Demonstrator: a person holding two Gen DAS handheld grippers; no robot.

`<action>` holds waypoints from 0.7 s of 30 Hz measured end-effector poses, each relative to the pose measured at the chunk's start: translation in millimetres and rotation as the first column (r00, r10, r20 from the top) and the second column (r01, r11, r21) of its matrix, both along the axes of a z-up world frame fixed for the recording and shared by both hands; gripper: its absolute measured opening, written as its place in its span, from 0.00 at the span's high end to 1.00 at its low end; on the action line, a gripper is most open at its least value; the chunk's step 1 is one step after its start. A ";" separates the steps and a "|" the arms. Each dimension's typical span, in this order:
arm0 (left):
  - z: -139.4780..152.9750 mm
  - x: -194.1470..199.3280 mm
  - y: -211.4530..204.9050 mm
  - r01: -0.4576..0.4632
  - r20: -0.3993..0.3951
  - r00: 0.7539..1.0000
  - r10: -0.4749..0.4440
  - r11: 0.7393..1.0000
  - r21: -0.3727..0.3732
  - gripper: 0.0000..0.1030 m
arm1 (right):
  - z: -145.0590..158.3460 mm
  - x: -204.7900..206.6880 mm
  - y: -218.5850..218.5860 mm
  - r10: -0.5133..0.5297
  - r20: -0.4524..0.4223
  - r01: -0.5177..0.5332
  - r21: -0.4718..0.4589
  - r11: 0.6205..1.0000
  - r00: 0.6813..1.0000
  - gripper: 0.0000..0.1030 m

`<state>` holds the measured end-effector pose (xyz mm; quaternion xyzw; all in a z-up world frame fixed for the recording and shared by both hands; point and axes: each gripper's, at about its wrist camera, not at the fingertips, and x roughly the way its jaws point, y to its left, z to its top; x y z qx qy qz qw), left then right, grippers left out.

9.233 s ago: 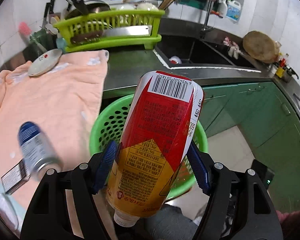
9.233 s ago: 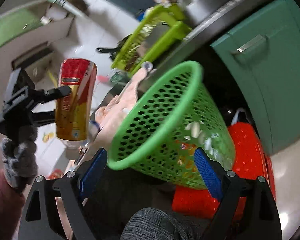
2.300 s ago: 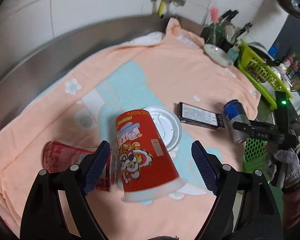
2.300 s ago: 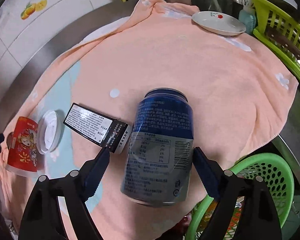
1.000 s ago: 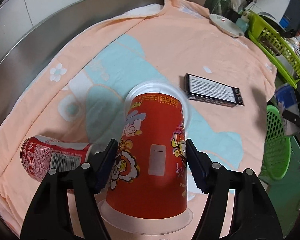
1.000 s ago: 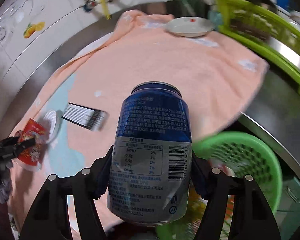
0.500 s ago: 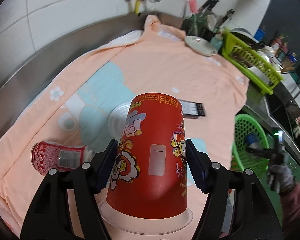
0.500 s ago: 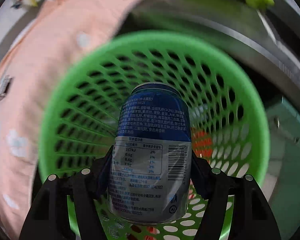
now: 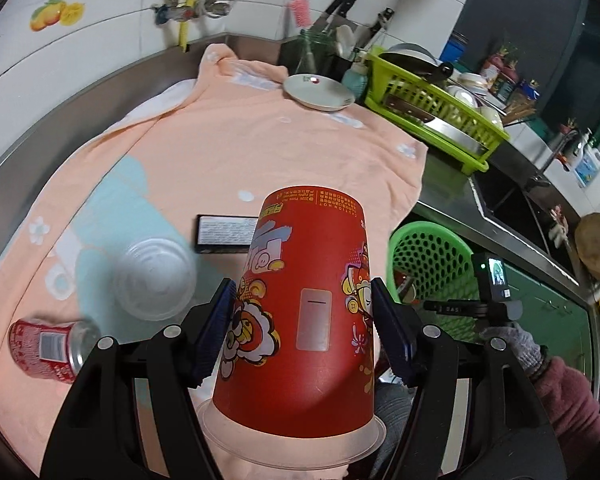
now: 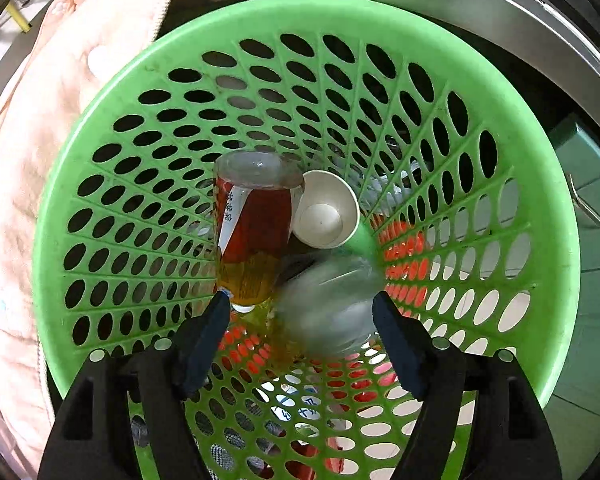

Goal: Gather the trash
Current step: 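Drop the blue-silver can into the basket with the right tool while the left lifts the red cup, then carry the red paper cup over the green basket and open the left tool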

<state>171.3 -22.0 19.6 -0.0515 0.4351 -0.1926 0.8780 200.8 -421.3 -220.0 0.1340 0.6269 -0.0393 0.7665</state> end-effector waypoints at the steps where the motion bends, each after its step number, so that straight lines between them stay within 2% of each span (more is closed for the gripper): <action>1: -0.7 -0.9 -4.4 0.014 -0.002 1.000 -0.014 1.000 -0.022 0.36 | 0.6 -1.3 -1.7 -0.003 0.006 0.003 0.008 1.000 1.000 0.31; 9: -8.1 -2.7 -23.6 0.055 -0.004 0.998 -0.055 0.998 -0.037 0.36 | 22.3 -11.9 0.7 -0.004 0.041 0.003 0.022 1.000 0.999 0.29; 12: -6.8 -1.7 -23.7 0.060 -0.002 0.998 -0.060 0.997 -0.044 0.36 | 29.1 -12.8 10.0 0.022 0.056 -0.021 -0.031 0.999 0.998 0.29; 14: -4.9 -1.9 -23.9 0.070 0.004 0.998 -0.070 0.996 -0.046 0.36 | 36.1 -13.1 13.6 0.035 0.074 -0.033 -0.032 0.999 0.997 0.29; 21: -3.5 0.0 -48.8 0.130 0.000 0.992 -0.130 0.990 -0.056 0.36 | 80.1 -20.0 17.3 0.050 0.164 -0.044 -0.036 0.998 0.985 0.29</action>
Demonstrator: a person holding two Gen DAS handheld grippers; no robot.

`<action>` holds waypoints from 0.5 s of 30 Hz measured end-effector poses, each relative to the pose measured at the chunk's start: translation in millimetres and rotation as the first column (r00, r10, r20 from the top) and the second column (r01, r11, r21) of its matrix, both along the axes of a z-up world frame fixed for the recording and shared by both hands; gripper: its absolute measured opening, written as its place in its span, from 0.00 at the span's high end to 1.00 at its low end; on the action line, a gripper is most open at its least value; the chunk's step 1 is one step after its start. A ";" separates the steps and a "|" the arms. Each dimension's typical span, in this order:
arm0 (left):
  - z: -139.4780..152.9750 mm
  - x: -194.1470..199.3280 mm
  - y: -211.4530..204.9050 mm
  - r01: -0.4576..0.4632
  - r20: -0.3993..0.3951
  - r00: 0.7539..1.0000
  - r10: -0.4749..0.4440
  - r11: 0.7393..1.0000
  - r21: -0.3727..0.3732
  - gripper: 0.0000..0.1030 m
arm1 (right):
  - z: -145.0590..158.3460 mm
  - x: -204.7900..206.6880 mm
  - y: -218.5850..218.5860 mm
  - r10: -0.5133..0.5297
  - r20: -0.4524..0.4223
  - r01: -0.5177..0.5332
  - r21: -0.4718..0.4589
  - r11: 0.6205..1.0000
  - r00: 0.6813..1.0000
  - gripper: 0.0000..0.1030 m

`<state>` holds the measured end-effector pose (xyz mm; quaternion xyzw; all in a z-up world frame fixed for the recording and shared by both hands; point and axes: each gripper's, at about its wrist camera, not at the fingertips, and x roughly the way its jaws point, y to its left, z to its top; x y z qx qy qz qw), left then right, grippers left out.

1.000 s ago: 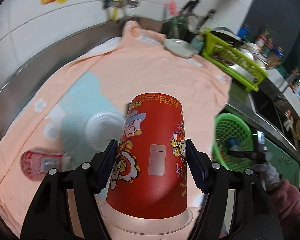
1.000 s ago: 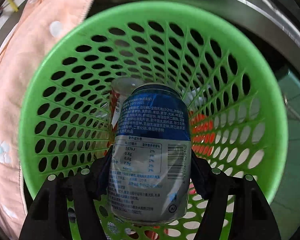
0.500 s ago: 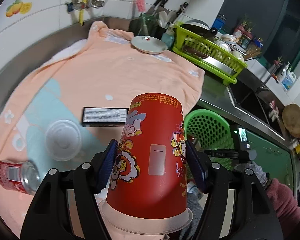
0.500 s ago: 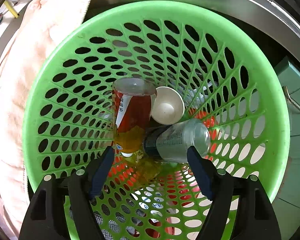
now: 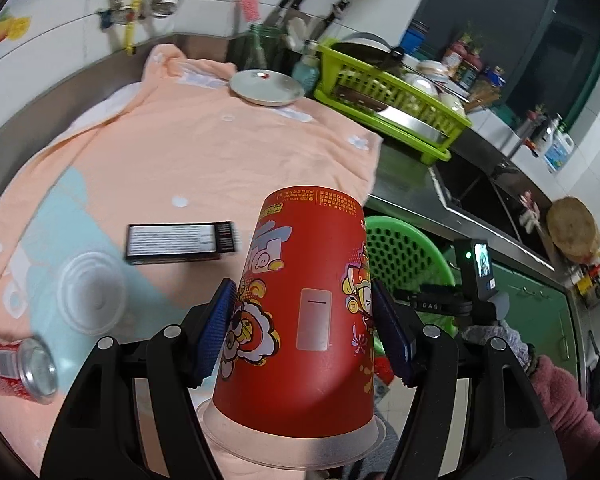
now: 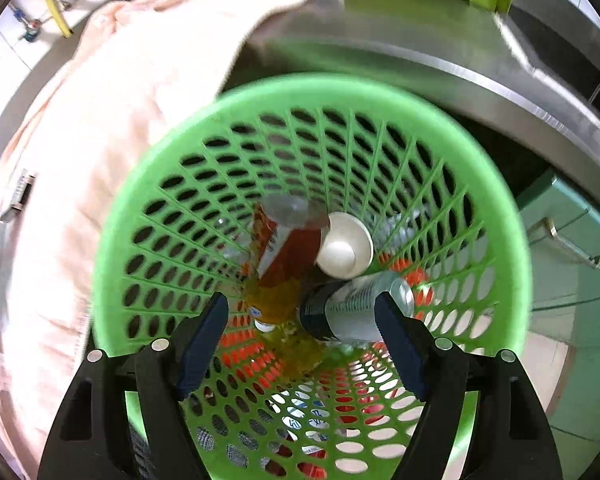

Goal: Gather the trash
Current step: 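Carry the red paper cup over the green basket and open the left tool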

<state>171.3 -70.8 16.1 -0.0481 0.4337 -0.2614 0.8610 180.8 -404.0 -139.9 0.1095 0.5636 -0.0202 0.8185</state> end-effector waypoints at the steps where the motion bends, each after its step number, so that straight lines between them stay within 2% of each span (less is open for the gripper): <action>1: -1.1 -0.1 -10.3 0.021 -0.001 1.000 -0.021 1.000 0.004 0.36 | 6.9 -1.7 -1.6 0.002 0.014 -0.002 -0.006 1.000 1.000 0.29; 6: -10.6 1.8 -51.6 0.092 -0.019 0.996 -0.092 0.996 0.010 0.36 | 48.3 -22.7 -15.0 0.008 0.096 -0.005 -0.028 1.000 0.995 0.26; 12: -37.7 8.3 -117.1 0.170 -0.058 0.984 -0.168 0.985 0.032 0.36 | 78.9 -53.4 -35.1 0.018 0.174 0.000 -0.103 0.995 0.985 0.23; 15: -59.2 15.6 -157.8 0.209 -0.083 0.975 -0.204 0.977 0.047 0.36 | 85.5 -68.0 -46.4 0.010 0.209 0.010 -0.098 0.995 0.978 0.20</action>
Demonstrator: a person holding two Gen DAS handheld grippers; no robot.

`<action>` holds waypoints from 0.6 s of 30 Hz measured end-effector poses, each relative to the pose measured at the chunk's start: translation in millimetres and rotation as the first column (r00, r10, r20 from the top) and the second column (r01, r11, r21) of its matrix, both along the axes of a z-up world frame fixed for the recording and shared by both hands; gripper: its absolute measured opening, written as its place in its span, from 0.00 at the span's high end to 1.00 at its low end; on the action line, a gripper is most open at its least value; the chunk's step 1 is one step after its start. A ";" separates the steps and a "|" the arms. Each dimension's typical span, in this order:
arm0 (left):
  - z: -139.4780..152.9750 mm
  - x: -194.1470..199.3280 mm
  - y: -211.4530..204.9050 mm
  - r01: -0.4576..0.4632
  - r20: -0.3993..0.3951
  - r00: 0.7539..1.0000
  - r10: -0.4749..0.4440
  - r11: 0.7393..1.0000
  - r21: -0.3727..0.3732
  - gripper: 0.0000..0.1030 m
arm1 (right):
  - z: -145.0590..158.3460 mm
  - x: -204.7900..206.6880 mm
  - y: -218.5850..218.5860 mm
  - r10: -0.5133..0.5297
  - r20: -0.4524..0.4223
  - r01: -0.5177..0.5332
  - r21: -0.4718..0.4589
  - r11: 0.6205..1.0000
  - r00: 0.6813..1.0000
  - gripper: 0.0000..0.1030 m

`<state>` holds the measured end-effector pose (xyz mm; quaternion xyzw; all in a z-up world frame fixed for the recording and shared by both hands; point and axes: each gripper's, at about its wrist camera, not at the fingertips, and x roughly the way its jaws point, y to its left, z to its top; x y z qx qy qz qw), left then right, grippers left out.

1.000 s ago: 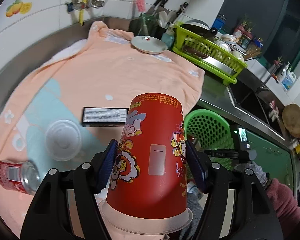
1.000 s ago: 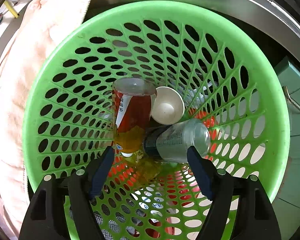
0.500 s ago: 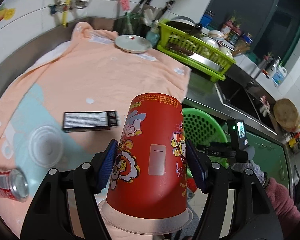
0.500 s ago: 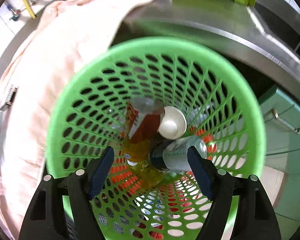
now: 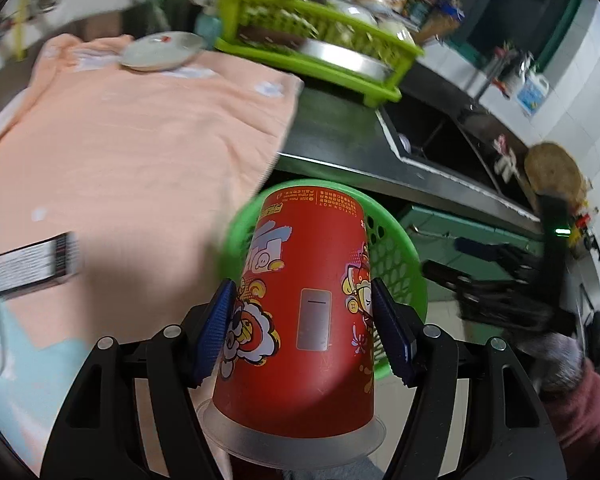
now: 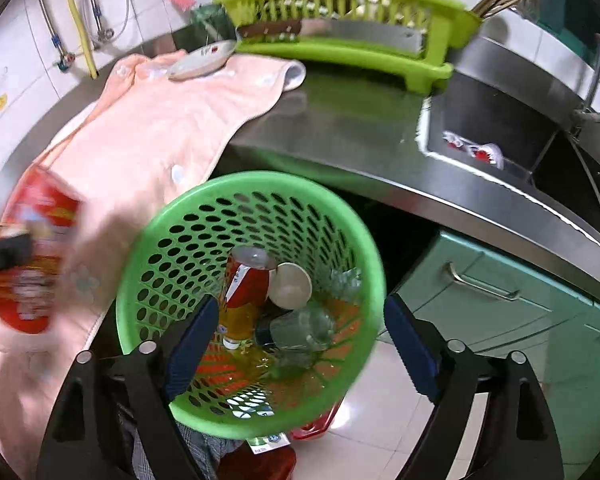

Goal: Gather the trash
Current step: 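Carry the red paper cup over the green basket and open the left tool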

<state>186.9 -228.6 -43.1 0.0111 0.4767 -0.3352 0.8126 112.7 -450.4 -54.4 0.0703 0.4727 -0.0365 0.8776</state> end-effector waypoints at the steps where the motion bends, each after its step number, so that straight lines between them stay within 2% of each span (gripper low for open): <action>1: -5.4 1.6 -10.2 0.011 -0.009 1.000 -0.011 1.000 0.005 0.36 | 0.4 -3.3 -3.8 -0.002 0.006 0.002 0.007 1.000 1.000 0.20; 6: -47.4 7.0 -60.5 0.043 -0.036 0.999 -0.041 0.998 0.052 0.36 | -3.4 -20.1 -22.6 -0.019 0.025 0.018 0.041 0.999 1.000 0.20; 9: -71.9 12.6 -77.4 0.047 -0.084 0.996 -0.041 0.996 0.069 0.36 | -9.9 -27.8 -26.8 -0.022 0.026 0.021 0.051 0.998 0.999 0.20; 15: -110.0 19.4 -94.8 0.047 -0.161 0.987 -0.029 0.993 0.106 0.35 | -26.7 -31.6 -38.4 -0.043 0.016 0.041 0.091 0.995 0.999 0.20; 18: -122.1 19.7 -100.1 0.045 -0.172 0.985 -0.022 0.990 0.131 0.34 | -33.3 -32.1 -41.3 -0.047 0.007 0.046 0.109 0.993 0.999 0.20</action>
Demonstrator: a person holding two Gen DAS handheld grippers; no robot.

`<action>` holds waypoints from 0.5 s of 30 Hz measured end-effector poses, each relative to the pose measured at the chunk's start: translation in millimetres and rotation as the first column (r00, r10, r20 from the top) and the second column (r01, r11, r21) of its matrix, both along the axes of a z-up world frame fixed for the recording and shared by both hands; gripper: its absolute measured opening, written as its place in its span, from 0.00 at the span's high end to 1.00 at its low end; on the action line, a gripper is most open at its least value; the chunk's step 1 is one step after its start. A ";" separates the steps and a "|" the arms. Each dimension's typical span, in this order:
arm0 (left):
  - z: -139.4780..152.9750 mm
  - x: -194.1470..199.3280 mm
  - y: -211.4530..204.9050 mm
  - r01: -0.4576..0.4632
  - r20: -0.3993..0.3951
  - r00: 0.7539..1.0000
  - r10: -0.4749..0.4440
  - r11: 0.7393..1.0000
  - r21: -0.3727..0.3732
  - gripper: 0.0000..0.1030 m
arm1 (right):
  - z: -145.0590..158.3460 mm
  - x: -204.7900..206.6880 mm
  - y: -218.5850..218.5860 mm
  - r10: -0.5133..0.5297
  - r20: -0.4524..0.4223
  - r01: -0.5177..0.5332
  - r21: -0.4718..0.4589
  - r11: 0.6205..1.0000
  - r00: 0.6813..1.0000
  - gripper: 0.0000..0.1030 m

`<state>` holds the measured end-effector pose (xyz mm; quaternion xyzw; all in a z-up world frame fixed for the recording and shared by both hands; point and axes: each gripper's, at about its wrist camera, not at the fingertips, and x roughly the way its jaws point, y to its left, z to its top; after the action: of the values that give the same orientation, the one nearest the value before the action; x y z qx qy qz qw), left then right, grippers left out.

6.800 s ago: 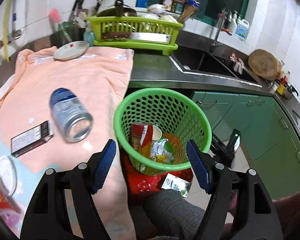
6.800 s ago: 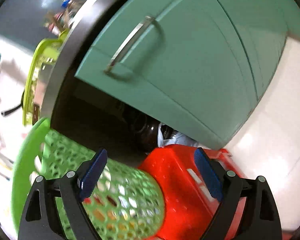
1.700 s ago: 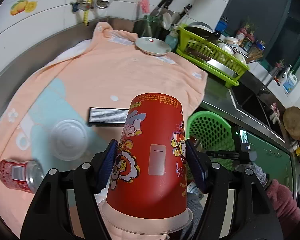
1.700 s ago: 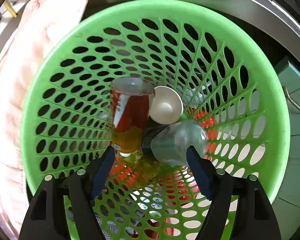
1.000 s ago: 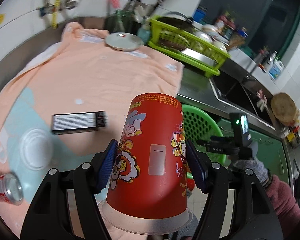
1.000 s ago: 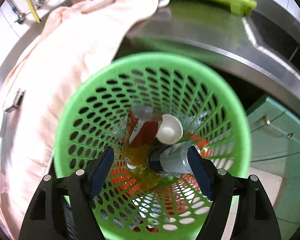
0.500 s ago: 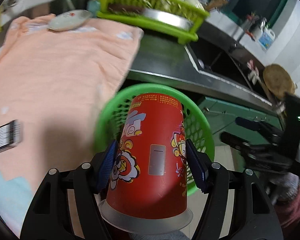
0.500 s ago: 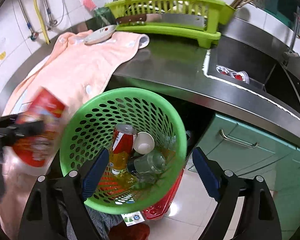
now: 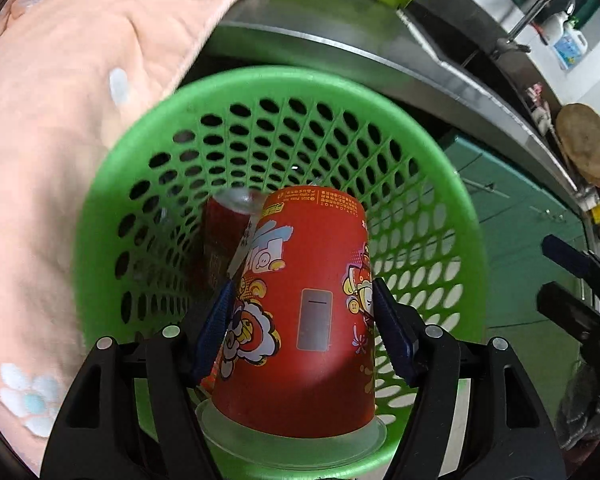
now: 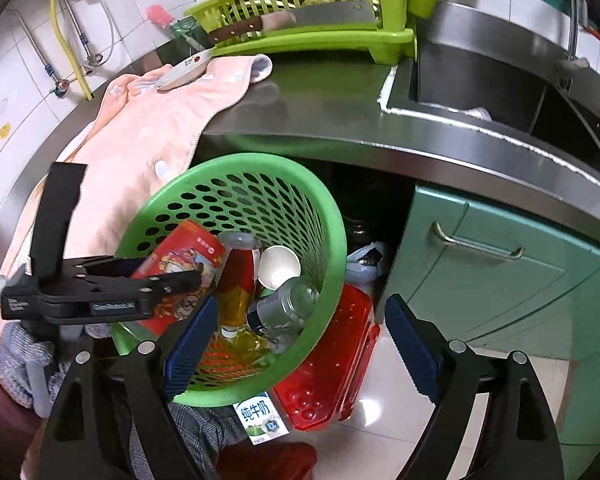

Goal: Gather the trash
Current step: 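Carry the red paper cup over the green basket and open the left tool, then grasp the clear plastic cup with the left tool while the right moves toward the black box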

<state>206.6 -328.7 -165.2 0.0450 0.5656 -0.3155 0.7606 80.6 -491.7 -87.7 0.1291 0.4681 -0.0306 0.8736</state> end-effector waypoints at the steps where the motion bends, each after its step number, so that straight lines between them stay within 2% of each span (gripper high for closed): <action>1: -3.8 -0.9 -2.4 0.001 -0.002 1.000 -0.001 1.000 0.013 0.34 | -1.0 0.5 0.0 0.000 -0.002 0.000 0.000 1.000 1.000 0.20; 9: -18.0 0.4 -11.6 0.007 -0.006 1.000 -0.006 0.999 0.048 0.34 | -4.2 0.0 1.0 0.005 -0.002 -0.005 0.012 1.000 1.000 0.20; 12: -20.1 2.5 -12.6 -0.004 -0.016 1.000 0.004 0.999 0.039 0.29 | -5.4 -0.4 3.1 0.012 -0.005 -0.012 0.012 1.000 1.000 0.20; 15: -22.7 2.9 -12.5 0.004 -0.028 1.000 -0.003 1.000 0.030 0.29 | -6.3 0.1 4.3 0.011 -0.006 -0.011 0.014 1.000 1.000 0.20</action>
<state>209.5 -341.2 -188.0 0.0530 0.5806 -0.3089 0.7515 80.8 -487.5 -94.0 0.1327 0.4717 -0.0230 0.8714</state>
